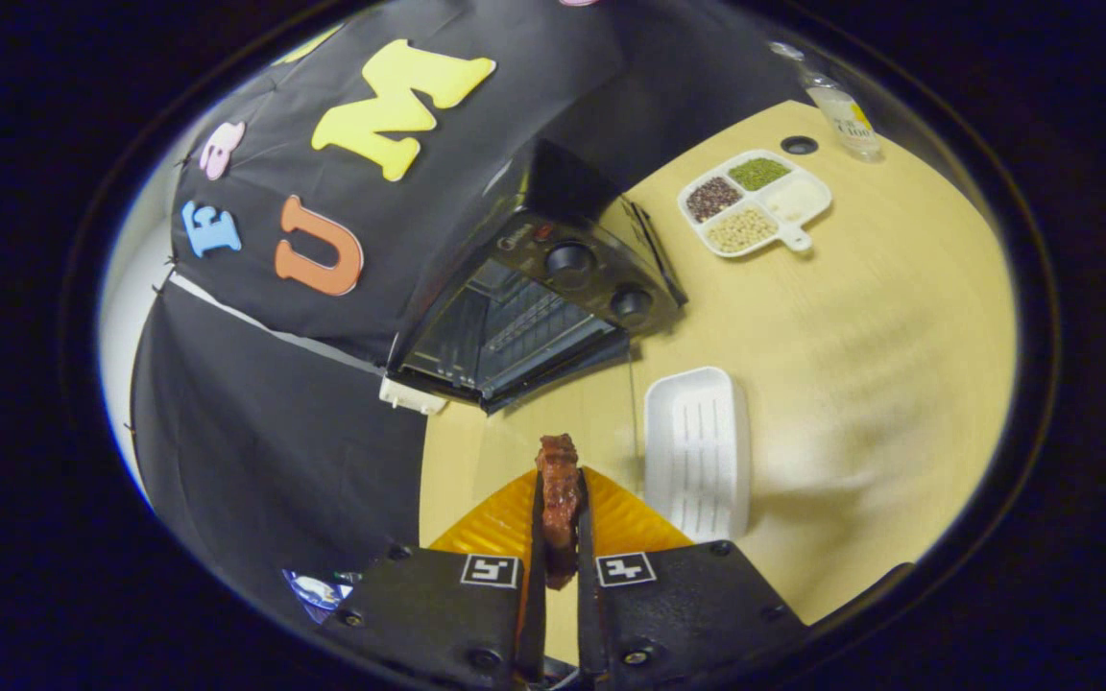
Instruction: Open the toaster oven, put the food inside, and close the toaster oven door.
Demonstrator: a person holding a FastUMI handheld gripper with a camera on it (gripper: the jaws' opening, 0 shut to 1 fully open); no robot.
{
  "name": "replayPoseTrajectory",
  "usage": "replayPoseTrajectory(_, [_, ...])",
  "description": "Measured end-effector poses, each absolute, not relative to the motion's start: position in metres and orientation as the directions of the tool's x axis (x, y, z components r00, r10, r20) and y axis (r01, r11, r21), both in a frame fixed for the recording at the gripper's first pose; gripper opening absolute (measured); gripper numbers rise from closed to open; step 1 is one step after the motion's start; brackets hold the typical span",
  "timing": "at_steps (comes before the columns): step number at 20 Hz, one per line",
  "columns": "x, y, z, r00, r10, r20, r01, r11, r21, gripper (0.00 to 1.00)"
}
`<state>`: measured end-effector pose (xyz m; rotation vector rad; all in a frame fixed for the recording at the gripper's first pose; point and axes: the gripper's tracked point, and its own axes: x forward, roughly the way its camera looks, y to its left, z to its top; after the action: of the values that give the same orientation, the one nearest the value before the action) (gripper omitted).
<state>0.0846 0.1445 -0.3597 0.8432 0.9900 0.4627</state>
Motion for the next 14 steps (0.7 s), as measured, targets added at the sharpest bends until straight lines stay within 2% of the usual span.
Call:
replayPoseTrajectory(6, [0.132,0.219,-0.347,0.633,0.642,-0.434,0.070,0.510,0.857,0.16])
replayPoseTrajectory(10, [0.176,0.237,-0.361,0.751,0.506,-0.425,0.166,0.478,0.863,0.16])
replayPoseTrajectory(14, [0.215,0.258,-0.371,0.834,0.422,-0.356,0.195,0.379,0.905,0.16])
